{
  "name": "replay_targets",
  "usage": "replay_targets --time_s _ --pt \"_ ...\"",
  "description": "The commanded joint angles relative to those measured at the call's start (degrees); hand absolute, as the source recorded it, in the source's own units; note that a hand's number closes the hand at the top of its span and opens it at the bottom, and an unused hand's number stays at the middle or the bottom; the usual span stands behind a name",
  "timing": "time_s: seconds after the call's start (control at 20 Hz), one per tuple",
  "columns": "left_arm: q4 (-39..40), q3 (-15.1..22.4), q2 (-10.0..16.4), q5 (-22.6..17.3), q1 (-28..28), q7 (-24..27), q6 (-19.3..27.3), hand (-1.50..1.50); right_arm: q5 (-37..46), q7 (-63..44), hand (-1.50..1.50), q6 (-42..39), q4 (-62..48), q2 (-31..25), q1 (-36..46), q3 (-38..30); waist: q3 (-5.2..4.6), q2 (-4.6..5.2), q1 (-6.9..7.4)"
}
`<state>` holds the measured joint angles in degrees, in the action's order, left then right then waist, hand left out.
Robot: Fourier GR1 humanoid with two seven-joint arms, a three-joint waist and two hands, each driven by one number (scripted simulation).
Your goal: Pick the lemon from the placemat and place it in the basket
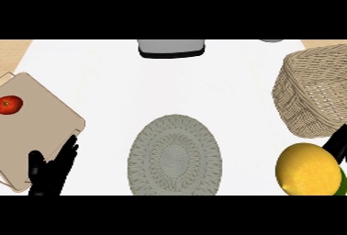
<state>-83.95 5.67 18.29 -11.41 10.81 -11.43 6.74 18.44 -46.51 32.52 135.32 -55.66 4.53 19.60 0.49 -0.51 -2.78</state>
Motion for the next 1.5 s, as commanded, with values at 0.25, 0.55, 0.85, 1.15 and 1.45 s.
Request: replay_targets --time_s 0.25,0.55,0.85,1.15,1.45 --pt "2.9 0.5 -0.5 0.5 -2.2 -2.7 -0.8 0.00 -29.1 2.2 1.50 -11.3 -7.1 -6.3 1.8 -29.8 -0.38 0.37 1.01" --pt "6.0 -0.2 -1.4 0.8 -1.2 1.5 -2.2 0.00 -36.0 15.7 1.50 -24.8 -25.8 -5.5 0.4 -38.4 -0.42 0.57 2.24" --pt "2.8 0.3 -0.9 1.7 -3.0 -2.6 -3.0 0.00 -32.0 25.8 1.50 -31.6 -40.3 -4.7 5.6 -36.7 -0.47 0.67 3.41" --pt "3.5 1.6 -2.8 4.0 -4.0 -3.3 -1.9 0.00 -29.3 33.2 1.50 -32.9 -56.5 0.2 13.6 -32.6 -0.45 0.91 4.27" --pt "2.7 -1.2 -1.5 2.3 -3.3 -3.7 -4.1 0.00 -31.8 36.3 1.50 -34.2 -62.9 5.9 15.0 -35.5 -0.46 0.64 3.42"
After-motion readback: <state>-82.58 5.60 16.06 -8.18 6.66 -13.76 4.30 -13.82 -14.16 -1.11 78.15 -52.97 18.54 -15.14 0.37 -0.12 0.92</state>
